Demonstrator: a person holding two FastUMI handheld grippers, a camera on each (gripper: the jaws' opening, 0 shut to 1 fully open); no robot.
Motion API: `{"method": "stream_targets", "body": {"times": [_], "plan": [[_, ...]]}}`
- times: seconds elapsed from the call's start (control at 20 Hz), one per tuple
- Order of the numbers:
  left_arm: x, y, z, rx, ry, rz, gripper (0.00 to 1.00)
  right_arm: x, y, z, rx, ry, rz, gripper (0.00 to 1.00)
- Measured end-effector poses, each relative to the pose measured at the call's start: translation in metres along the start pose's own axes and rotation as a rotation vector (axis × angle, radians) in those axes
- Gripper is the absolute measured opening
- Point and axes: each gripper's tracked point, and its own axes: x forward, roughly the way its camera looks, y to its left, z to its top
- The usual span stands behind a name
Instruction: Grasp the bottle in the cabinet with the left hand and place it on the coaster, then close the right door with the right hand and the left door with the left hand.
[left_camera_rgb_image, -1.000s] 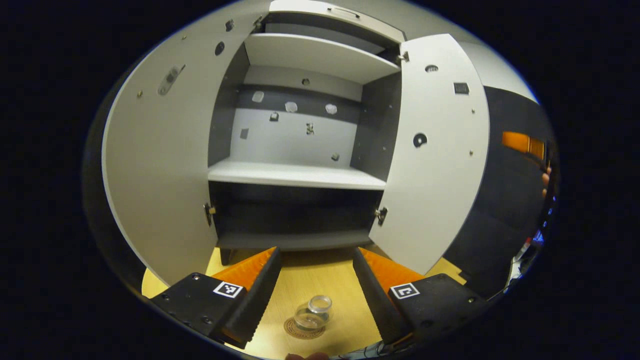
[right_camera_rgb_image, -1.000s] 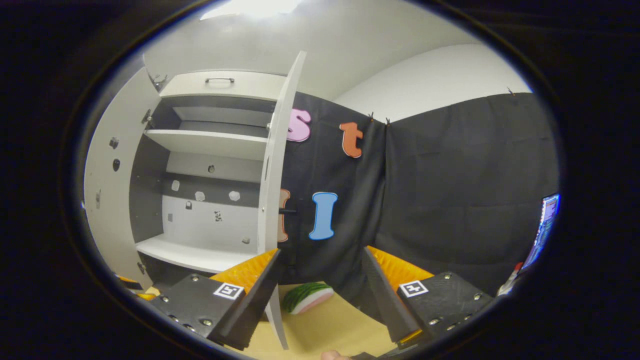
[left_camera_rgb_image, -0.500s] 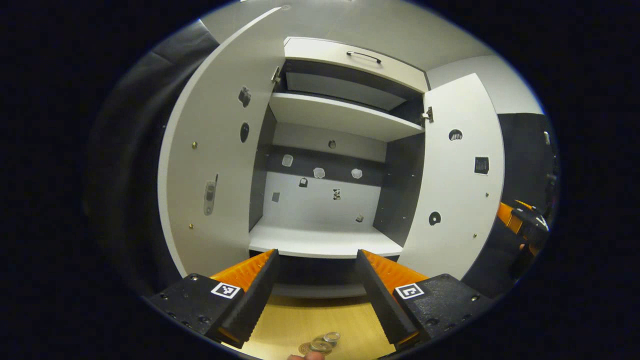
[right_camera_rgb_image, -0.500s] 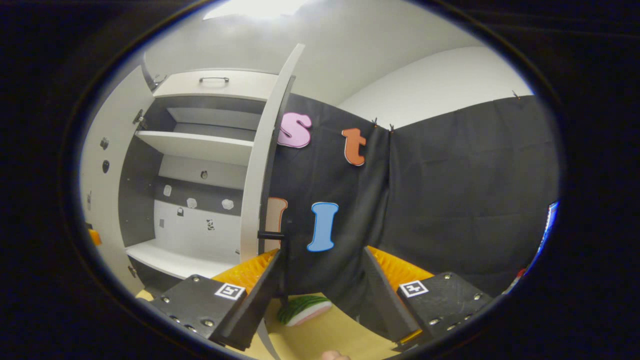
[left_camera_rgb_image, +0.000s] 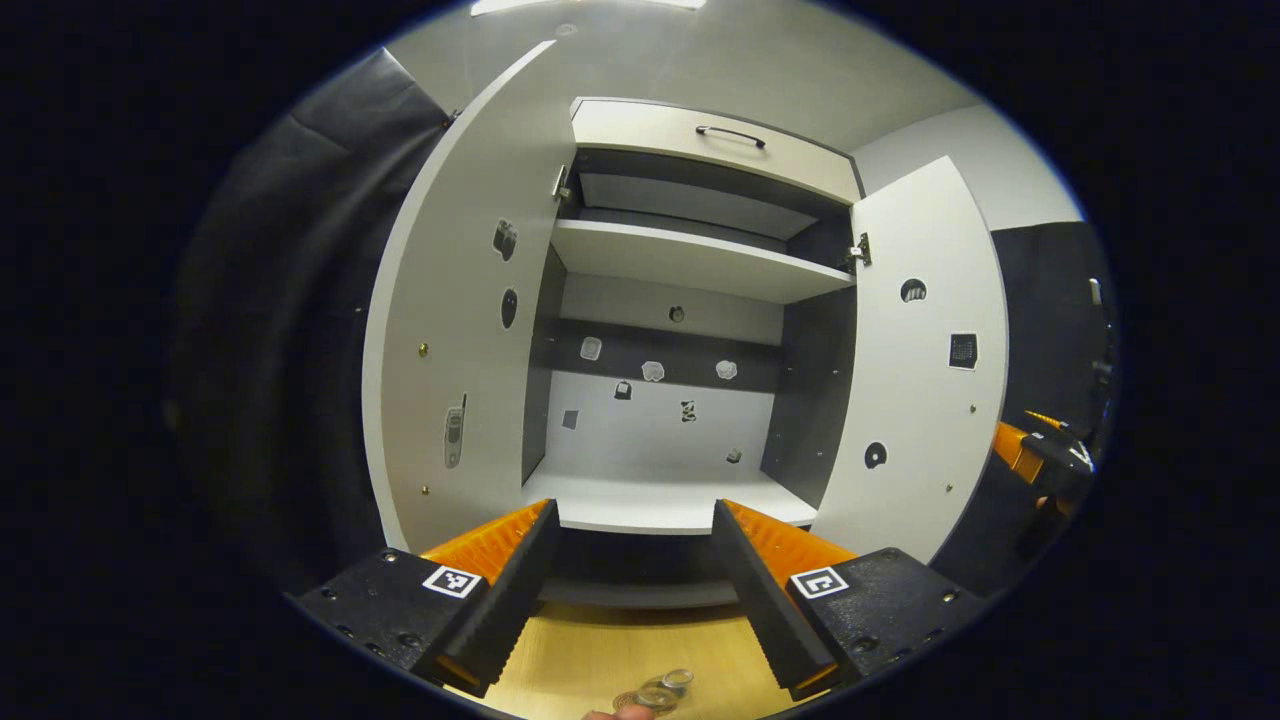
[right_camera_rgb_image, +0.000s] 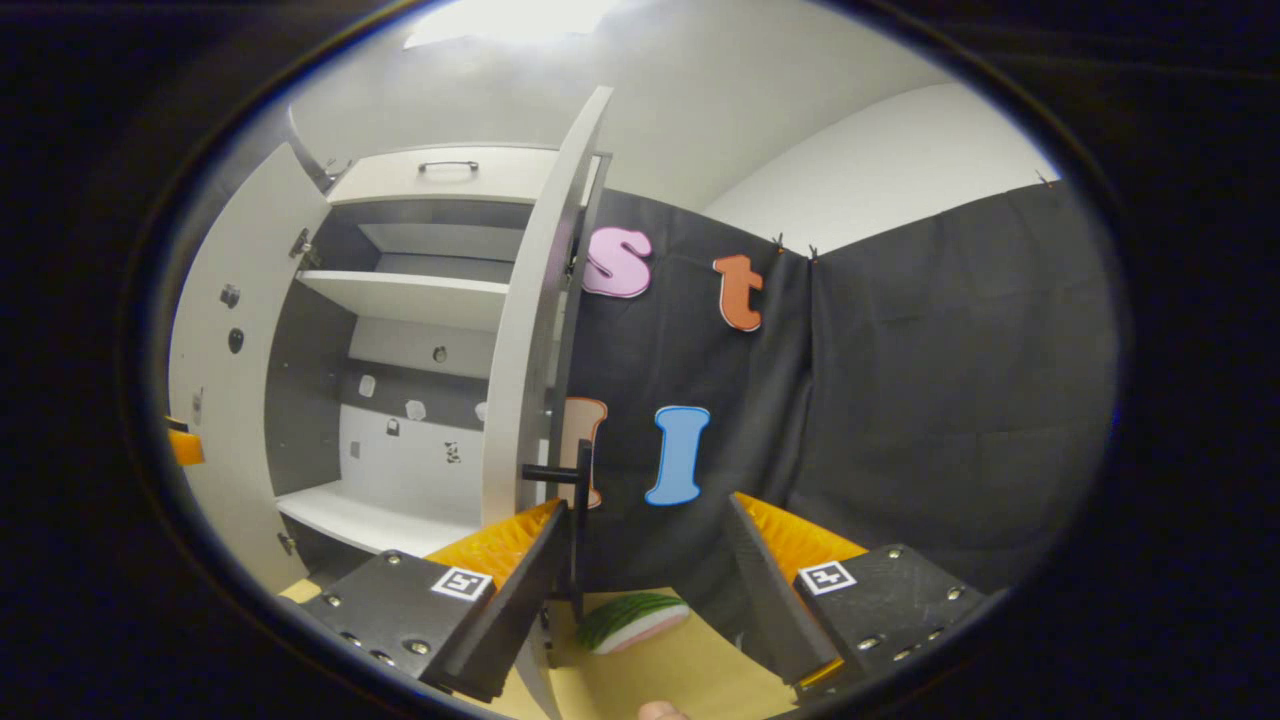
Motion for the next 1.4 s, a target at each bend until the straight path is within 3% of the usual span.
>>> {"method": "stream_targets", "body": {"times": [0.1,0.35,0.65,0.85,0.9,1.35,1.4], "plan": [[-0.003,0.002,-0.002,0.002,0.0,0.004,0.93,0.0,0.006,0.0,0.004,0.002,0.024,0.96],[-0.011,0.011,-0.009,-0.012,0.022,0.033,0.96,0.0,0.041,0.004,0.02,-0.006,0.129,0.93],[-0.027,0.038,-0.012,-0.001,0.022,0.11,0.93,0.002,0.087,0.004,0.062,-0.011,0.251,0.93],[-0.036,0.058,-0.021,-0.025,0.045,0.168,0.96,0.01,0.112,0.002,0.097,0.006,0.303,0.99],[-0.039,0.062,-0.023,-0.036,0.048,0.181,0.96,0.013,0.117,0.002,0.108,0.013,0.311,0.93],[-0.051,0.093,-0.023,-0.056,0.046,0.265,0.96,0.037,0.19,-0.004,0.221,0.086,0.507,0.93],[-0.052,0.096,-0.023,-0.057,0.045,0.274,0.96,0.041,0.199,-0.007,0.231,0.1,0.525,0.97]]}}
